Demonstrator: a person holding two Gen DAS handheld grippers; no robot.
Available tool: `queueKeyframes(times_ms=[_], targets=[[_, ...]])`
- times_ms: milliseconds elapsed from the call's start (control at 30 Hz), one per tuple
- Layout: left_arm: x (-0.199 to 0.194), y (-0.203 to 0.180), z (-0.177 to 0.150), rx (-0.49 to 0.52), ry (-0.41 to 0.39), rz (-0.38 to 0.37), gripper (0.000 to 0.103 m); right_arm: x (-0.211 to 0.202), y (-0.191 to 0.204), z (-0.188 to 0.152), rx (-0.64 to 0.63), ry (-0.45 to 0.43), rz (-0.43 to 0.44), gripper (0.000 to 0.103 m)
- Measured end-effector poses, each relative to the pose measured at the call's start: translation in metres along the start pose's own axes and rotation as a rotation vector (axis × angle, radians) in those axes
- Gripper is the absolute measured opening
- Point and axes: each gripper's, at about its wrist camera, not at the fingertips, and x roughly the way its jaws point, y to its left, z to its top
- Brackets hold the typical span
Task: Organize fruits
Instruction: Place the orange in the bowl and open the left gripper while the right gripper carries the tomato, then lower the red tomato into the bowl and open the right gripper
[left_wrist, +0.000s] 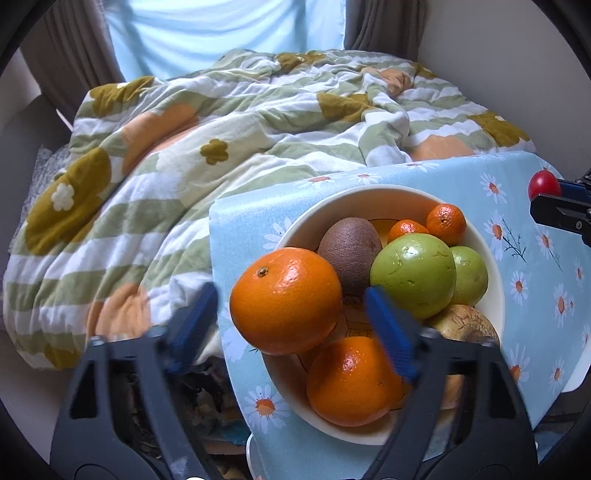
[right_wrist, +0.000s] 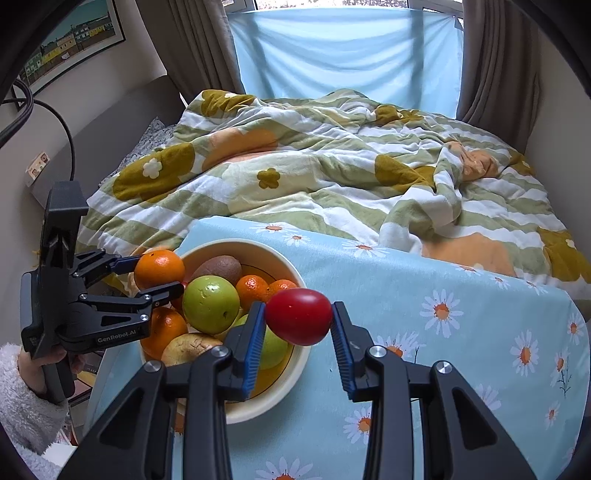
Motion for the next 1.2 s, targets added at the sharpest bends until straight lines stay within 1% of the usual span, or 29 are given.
queueKeyframes(times_ms=[67, 133, 233, 367, 633, 700, 867, 1033, 1200], targets=[[-0.006, 0.002, 0.001, -0.010, -0.021, -0.024, 0.103, 0.000, 0.000, 0.000, -0.002, -0.001, -0.001, 0.033], [-0.008, 0.004, 0.001, -0.024, -0.019, -0.036, 0.103, 0.000, 0.000, 0.000, -0.003, -0.001, -0.001, 0.033], [-0.010, 0.003, -0.002, -0.019, -0.014, -0.025, 0.103, 0.000, 0.000, 0.000, -0.004, -0.001, 0.003, 0.033], [-0.021, 0.004, -0.007, -0.040, -0.022, -0.038, 0.103, 0.000, 0.002, 0.005, -0.021, -0.003, 0.010, 0.033], [-0.044, 0.000, -0.021, -0.075, -0.024, -0.037, 0.103, 0.010, 0.014, 0.017, -0.065, 0.003, 0.040, 0.033], [-0.048, -0.003, -0.024, -0.070, -0.018, -0.028, 0.103, 0.015, 0.016, 0.021, -0.073, 0.009, 0.051, 0.033], [-0.053, -0.006, -0.034, -0.082, -0.009, -0.035, 0.103, 0.035, 0.021, 0.034, -0.111, 0.015, 0.092, 0.033], [-0.053, -0.005, -0.043, -0.098, 0.002, -0.030, 0.103, 0.060, 0.022, 0.043, -0.116, 0.033, 0.121, 0.033], [-0.051, -0.004, -0.047, -0.105, 0.005, -0.030, 0.103, 0.076, 0.023, 0.047, -0.121, 0.045, 0.143, 0.033]])
